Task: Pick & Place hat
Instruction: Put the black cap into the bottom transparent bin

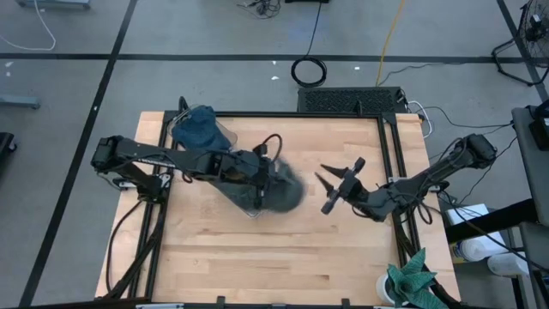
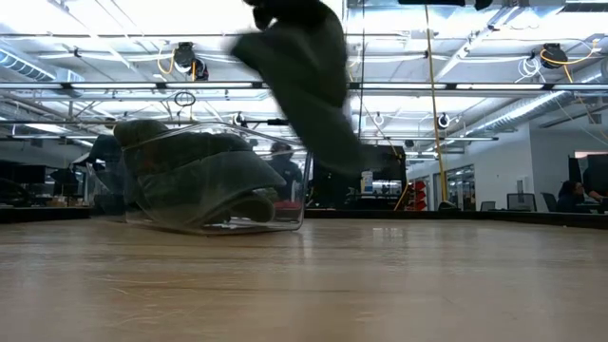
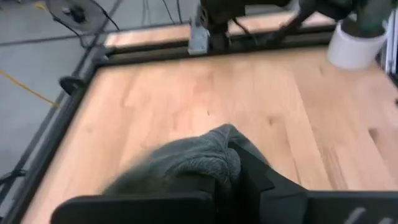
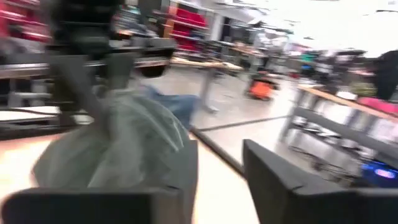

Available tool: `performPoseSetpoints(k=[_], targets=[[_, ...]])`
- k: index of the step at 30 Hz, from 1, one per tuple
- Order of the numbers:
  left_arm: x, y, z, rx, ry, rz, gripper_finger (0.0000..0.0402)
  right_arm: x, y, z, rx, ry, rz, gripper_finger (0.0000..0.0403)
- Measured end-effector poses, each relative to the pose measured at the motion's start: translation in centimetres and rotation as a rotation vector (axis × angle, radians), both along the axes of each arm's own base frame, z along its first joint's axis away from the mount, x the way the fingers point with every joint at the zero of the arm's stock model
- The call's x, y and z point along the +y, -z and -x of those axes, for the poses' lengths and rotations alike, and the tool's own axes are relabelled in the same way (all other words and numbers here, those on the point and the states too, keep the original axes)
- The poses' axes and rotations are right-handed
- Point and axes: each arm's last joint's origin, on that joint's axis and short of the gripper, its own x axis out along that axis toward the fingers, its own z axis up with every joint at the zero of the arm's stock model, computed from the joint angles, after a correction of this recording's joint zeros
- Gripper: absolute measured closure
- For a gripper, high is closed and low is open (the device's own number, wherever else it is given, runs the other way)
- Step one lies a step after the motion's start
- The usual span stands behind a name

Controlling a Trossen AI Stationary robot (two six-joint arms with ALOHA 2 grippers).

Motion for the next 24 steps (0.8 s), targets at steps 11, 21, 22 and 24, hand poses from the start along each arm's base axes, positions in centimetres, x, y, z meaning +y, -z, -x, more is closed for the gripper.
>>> performPoseSetpoints(k=[11, 21, 22, 24], targets=[[1.1, -2.6, 4.9, 0.094, -0.105, 0.026, 0.0381, 0.4, -0.7, 0.6, -0.053, -0.063, -0.044, 0.0106], [2.1, -5.2, 8.3, 0.036, -0.084, 0.081, 0.0381, 0.4, -0.7, 0.6, -0.064, -0.070, -0.052, 0.0085], [2.1, -5.3, 8.4, 0.030, -0.082, 0.086, 0.0381, 0.4, -0.8, 0.5, -0.065, -0.069, -0.052, 0.0085], [2.4, -5.5, 8.9, 0.033, -0.087, 0.089, 0.0381, 0.4, -0.7, 0.5, -0.062, -0.071, -0.051, 0.0086]])
